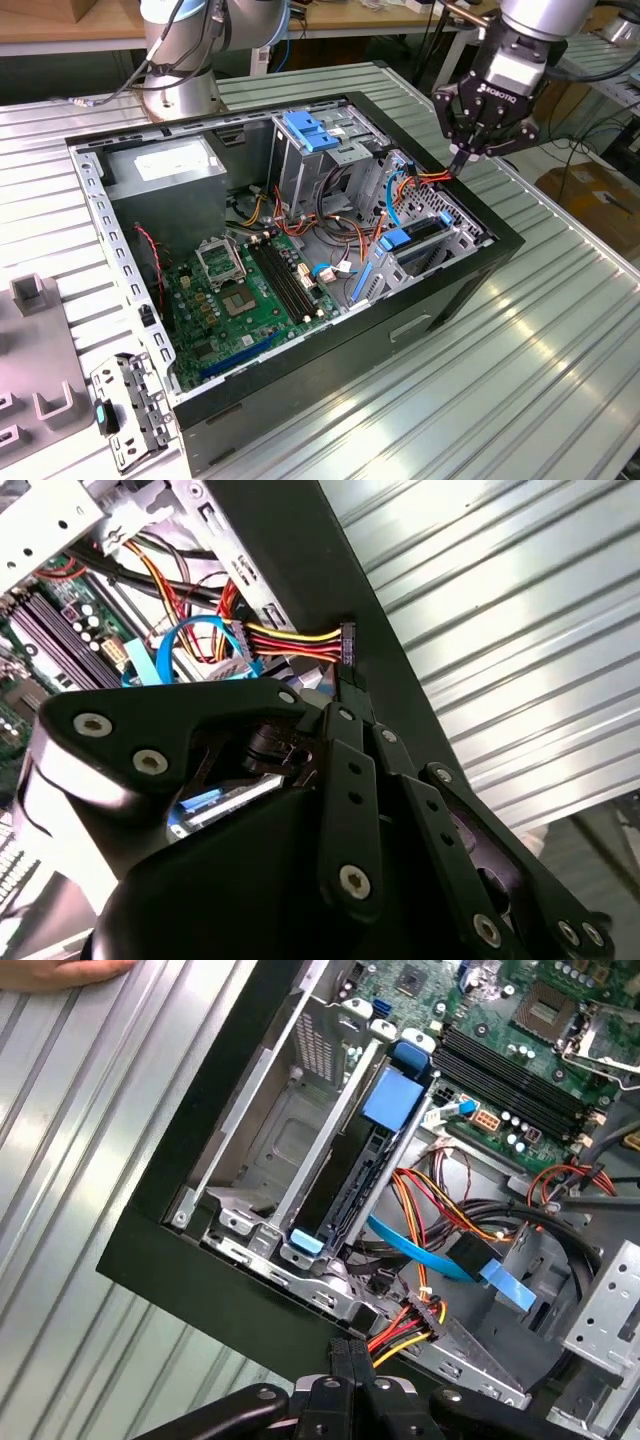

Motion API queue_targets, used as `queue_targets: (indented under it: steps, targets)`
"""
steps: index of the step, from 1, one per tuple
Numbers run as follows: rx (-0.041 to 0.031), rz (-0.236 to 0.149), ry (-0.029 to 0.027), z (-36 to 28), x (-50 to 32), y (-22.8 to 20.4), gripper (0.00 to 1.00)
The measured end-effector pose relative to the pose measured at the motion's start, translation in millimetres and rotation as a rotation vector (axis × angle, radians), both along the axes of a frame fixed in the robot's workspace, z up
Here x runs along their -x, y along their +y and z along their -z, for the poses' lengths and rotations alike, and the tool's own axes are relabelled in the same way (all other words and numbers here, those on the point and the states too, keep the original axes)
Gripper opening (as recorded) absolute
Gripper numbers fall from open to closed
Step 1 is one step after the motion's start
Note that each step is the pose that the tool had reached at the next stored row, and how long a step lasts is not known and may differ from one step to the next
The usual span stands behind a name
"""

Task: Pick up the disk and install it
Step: 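Insert the first disk wire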

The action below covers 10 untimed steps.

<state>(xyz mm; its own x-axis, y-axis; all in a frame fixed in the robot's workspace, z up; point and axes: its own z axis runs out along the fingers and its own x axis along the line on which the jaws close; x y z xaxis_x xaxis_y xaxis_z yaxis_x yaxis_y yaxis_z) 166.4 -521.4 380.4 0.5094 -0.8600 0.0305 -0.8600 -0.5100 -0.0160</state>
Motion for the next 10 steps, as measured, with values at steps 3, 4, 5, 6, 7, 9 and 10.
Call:
queue_targets:
  steps: [3, 4, 5, 6, 7, 9, 10]
  targets:
    - [0.0002, -0.031, 0.0000, 0.2, -1.5, 0.0, 0.11]
    - [0.0001, -0.043, 0.0000, 0.3, -2.2, 0.0, 0.11]
    - [0.0000, -0.053, 0.0000, 0.5, -2.6, 0.1, 0.11]
    - [0.0001, -0.064, 0.0000, 0.7, -2.8, 0.1, 0.11]
    - [0.0001, -0.075, -0.0001, 0.8, -3.0, 0.0, 0.11]
    - [0.0003, -0.100, -0.0006, 1.2, -3.4, 0.0, 0.18]
    - [0.0003, -0.119, -0.0008, 1.5, -3.5, 0.0, 0.18]
